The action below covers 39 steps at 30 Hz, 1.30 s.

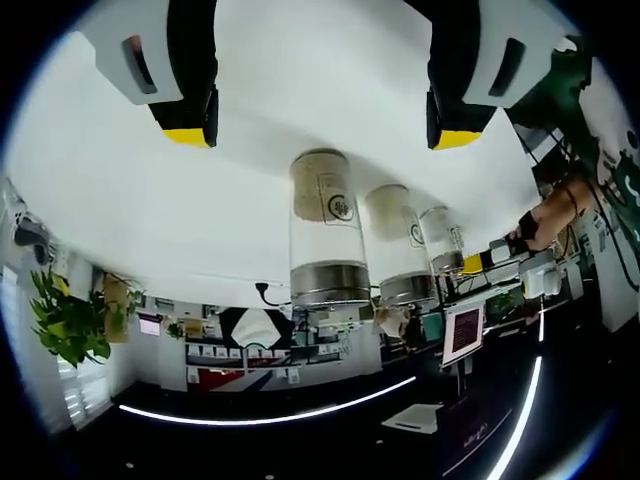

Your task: Rotate the seasoning bottle until the label or dispensing opening points toward the visible target arrow and the bottle remains upright within the marked orientation range

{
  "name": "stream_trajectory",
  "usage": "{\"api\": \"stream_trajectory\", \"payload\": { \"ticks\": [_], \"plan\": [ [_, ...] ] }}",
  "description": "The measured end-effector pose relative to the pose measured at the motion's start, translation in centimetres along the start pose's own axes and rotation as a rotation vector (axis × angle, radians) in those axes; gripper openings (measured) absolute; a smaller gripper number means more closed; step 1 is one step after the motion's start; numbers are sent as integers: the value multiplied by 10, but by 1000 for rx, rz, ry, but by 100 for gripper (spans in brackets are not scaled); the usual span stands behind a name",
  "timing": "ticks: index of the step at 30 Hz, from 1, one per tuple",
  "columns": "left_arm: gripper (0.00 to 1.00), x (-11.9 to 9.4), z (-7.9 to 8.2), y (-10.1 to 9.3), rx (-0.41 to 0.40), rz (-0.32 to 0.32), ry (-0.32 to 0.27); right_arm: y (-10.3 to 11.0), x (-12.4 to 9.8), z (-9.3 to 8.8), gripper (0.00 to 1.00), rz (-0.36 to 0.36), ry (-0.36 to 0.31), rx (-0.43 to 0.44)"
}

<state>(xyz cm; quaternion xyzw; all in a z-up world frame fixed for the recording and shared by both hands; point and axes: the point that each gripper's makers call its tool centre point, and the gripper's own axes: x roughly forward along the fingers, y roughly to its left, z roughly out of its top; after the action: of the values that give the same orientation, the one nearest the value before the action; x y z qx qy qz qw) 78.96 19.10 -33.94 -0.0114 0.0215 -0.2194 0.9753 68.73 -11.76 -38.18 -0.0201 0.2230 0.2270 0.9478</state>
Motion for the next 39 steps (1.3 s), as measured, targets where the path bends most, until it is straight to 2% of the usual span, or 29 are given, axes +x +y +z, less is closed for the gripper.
{"api": "stream_trajectory", "payload": {
  "ticks": [6,14,39],
  "plan": [
    [33,-13,1,-6,-23,-5,-17,0,1,-1,88,-1,1,7],
    [33,-21,1,-15,20,-15,21,-1,1,-1,87,-2,3,7],
    [34,-21,0,-21,16,-30,29,-2,1,-4,87,-3,12,13]
  ]
}}
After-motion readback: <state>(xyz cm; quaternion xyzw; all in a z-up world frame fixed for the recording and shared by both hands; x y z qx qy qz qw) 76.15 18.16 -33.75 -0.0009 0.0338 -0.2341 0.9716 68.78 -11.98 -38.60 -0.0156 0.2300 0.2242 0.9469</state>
